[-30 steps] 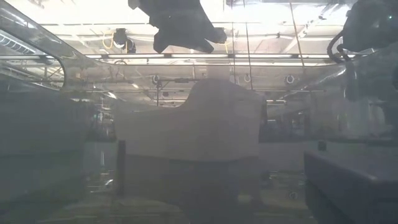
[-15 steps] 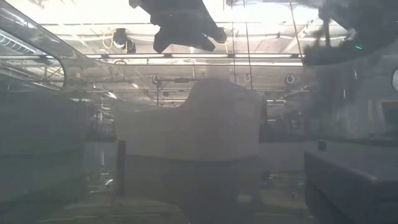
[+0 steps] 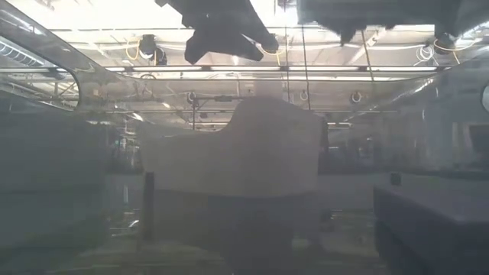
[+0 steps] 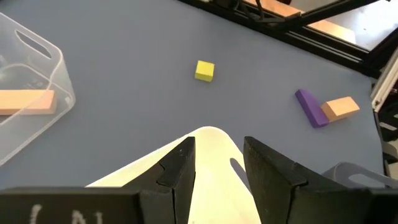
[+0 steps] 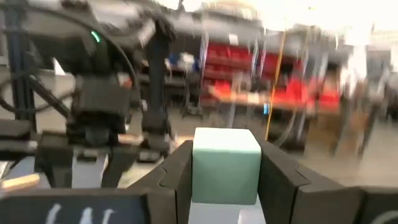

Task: Sort & place blocks by color
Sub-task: Put the blue block into the white bin

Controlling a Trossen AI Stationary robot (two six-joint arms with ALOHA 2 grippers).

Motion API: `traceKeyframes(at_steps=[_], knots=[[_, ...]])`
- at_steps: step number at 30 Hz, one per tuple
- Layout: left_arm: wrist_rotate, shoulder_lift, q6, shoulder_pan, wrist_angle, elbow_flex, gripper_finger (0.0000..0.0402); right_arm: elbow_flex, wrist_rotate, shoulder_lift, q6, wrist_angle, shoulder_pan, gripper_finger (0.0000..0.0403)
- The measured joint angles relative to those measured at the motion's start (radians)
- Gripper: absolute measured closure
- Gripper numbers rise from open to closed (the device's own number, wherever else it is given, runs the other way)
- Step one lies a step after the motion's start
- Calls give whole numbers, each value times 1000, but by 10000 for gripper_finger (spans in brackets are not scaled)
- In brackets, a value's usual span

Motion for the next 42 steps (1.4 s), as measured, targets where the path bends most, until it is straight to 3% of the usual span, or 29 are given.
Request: traceKeyframes(at_steps=[4, 9, 17, 25, 29, 34, 42], knots=[[-25, 0, 7, -1, 19, 0, 266, 0, -24, 0, -107, 85, 0, 286], [-43, 0, 72, -1, 89, 0, 266, 0, -24, 0, -114, 74, 0, 286], [-42, 0, 362, -48, 302, 0, 266, 0, -26, 0, -134, -74, 2, 286], [108, 1, 265, -63, 291, 0, 262, 0, -132, 0, -222, -113, 40, 285], [109, 4, 239, -65, 277, 0, 235, 0, -132, 0, -267, -136, 93, 282], [99, 4, 228, -62, 284, 0, 174, 0, -130, 0, -339, -150, 187, 283], [45, 4, 89, -30, 389, 0, 98, 0, -84, 13, -535, -94, 289, 283]])
